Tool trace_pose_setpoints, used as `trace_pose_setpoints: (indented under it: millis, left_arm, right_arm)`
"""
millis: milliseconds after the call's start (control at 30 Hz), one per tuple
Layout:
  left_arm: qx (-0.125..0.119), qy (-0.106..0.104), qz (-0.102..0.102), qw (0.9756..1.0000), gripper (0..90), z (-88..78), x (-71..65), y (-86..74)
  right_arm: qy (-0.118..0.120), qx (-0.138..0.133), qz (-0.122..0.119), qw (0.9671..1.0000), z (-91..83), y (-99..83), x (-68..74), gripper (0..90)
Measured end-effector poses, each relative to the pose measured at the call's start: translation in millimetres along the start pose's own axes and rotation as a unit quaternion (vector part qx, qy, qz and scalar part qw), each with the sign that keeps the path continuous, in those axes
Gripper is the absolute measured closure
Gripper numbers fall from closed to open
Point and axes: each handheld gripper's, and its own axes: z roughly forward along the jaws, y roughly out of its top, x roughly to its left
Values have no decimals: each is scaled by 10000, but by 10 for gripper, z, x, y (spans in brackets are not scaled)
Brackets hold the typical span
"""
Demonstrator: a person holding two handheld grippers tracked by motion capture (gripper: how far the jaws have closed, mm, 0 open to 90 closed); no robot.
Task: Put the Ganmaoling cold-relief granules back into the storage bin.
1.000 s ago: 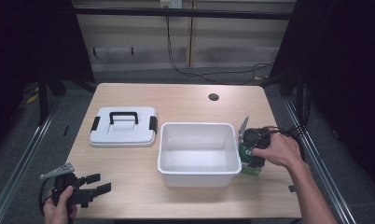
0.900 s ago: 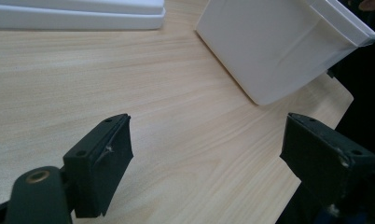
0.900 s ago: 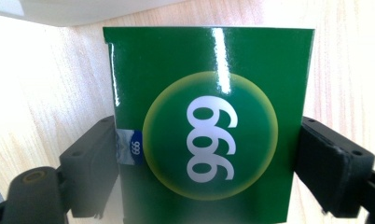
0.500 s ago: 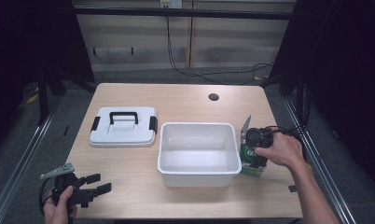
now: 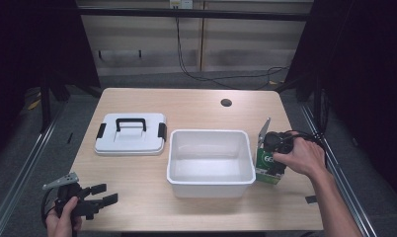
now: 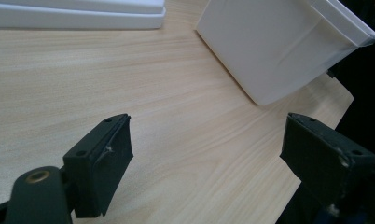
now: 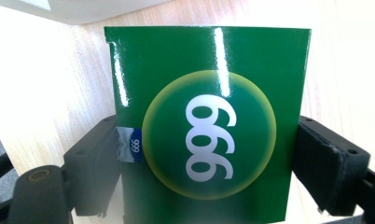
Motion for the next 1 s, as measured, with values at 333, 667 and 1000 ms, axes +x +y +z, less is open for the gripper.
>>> trace_pose_setpoints:
  millis: [333,667,1000]
  left_arm:
    - [1,-8,2,10000,161,-1,1,0]
    - [6,-2,4,10000,161,-1,0,0]
    - [16,8,29,10000,161,0,-2,1]
  right_arm:
    - [-92,-96,85,9999,-137,-74,11,160]
    - [-59,-76,91,9999,-260,-125,32,160]
    - [-57,-145,120,9998,-460,-228,54,160]
